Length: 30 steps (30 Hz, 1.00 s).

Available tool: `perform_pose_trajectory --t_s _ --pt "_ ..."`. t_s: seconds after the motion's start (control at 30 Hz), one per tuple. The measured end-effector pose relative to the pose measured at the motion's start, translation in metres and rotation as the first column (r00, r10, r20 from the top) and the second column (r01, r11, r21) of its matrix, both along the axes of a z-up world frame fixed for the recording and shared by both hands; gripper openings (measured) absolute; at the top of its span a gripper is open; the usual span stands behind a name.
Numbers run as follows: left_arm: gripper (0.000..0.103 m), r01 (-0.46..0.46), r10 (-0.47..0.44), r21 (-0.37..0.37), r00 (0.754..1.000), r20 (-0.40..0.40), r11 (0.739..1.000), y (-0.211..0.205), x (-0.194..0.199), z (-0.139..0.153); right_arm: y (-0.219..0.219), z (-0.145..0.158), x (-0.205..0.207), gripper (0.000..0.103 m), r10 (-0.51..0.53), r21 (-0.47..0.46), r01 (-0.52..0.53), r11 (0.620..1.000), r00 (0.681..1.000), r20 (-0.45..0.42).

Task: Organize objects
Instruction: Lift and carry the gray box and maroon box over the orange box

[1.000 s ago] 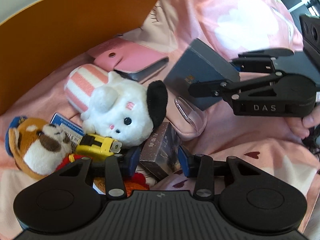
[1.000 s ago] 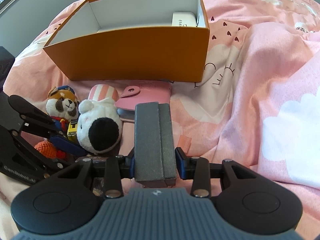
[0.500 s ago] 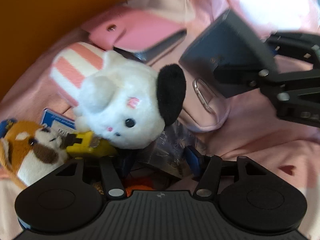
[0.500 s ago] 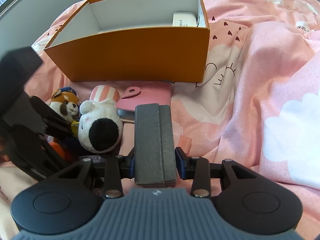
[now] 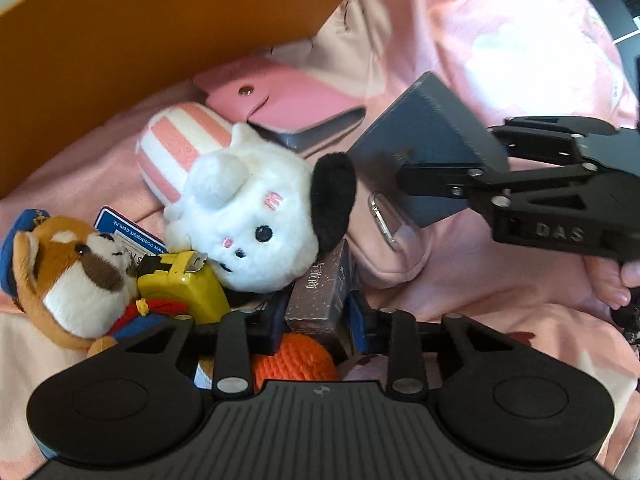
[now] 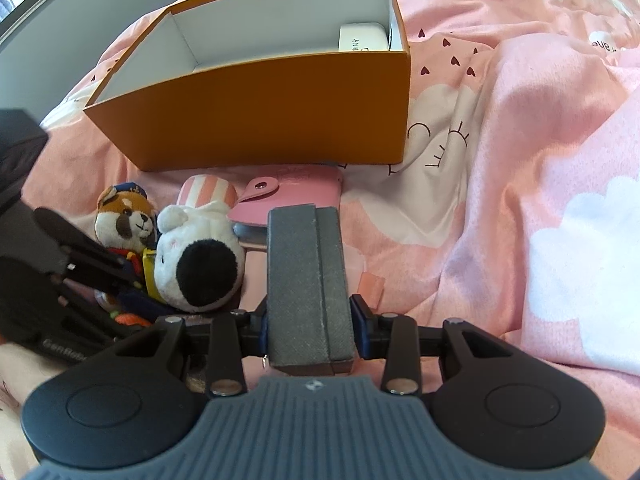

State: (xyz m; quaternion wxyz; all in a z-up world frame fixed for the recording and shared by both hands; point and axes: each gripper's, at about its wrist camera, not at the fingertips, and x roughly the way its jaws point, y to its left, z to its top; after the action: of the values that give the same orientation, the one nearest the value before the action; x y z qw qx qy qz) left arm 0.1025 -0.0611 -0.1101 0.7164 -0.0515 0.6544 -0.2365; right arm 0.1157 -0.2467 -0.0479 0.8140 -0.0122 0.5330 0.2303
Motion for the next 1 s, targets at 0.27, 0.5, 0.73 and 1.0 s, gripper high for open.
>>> perform_pose_trajectory --t_s 0.27,0.5,0.73,1.0 --pt "0.026 -0.098 0.112 -0.106 0.985 0.134 0.99 0.02 -0.025 0.019 -0.004 0.017 -0.007 0.037 -0.01 0.013 0.01 1.0 0.999 0.035" --pt "0.025 -0.178 0.22 -0.19 0.948 0.229 0.966 0.033 -0.034 0.046 -0.004 0.047 -0.013 0.037 -0.007 0.004 0.007 1.0 0.994 0.113" --pt "0.025 -0.294 0.403 -0.367 0.876 0.266 0.882 0.074 -0.04 0.079 0.002 0.061 -0.012 0.037 0.005 -0.003 -0.004 1.0 0.99 0.143" --pt "0.025 -0.378 0.569 -0.497 0.759 0.317 0.781 0.111 -0.028 0.118 0.021 0.096 0.0 0.036 0.033 0.038 -0.042 0.998 0.974 0.224"
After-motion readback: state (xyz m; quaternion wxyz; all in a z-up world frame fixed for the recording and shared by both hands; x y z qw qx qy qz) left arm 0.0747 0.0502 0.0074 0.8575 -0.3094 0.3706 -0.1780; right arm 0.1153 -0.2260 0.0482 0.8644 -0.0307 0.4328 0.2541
